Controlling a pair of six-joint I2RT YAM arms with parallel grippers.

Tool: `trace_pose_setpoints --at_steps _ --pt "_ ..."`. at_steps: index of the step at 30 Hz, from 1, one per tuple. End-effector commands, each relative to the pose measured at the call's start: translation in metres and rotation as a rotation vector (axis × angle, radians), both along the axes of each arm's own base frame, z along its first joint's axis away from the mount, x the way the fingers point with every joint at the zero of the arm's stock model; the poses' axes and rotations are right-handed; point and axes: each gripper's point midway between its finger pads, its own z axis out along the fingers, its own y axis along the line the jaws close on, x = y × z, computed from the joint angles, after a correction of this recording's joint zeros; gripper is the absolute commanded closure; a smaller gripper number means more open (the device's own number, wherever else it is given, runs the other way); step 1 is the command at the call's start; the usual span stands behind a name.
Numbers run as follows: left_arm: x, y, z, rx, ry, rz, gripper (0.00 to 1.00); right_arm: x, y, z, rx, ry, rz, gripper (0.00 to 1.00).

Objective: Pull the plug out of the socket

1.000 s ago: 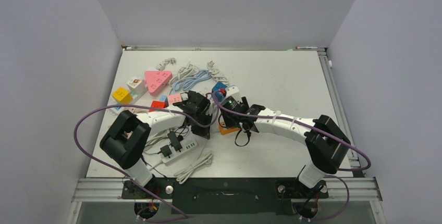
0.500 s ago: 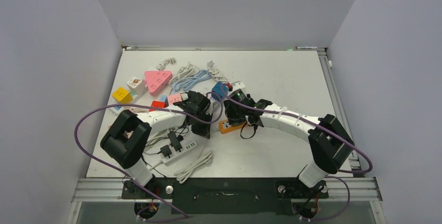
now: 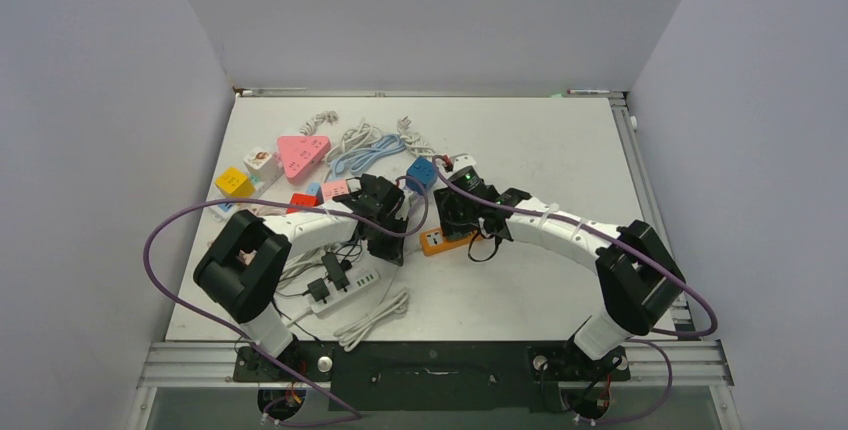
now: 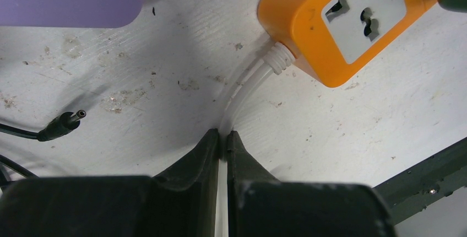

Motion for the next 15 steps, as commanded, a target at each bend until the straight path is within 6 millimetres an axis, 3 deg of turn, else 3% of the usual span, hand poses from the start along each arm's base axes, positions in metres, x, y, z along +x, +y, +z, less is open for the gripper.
trace_pose_setpoints --at_steps 1,15 --pt "0.002 0.014 -0.005 0.067 0.004 0.005 1.00 0.002 -0.021 0.002 -0.106 -0.053 -0.068 0.95" --pt "0.003 0.014 -0.004 0.067 -0.002 0.004 1.00 -0.002 -0.014 0.013 -0.294 -0.155 -0.078 0.95"
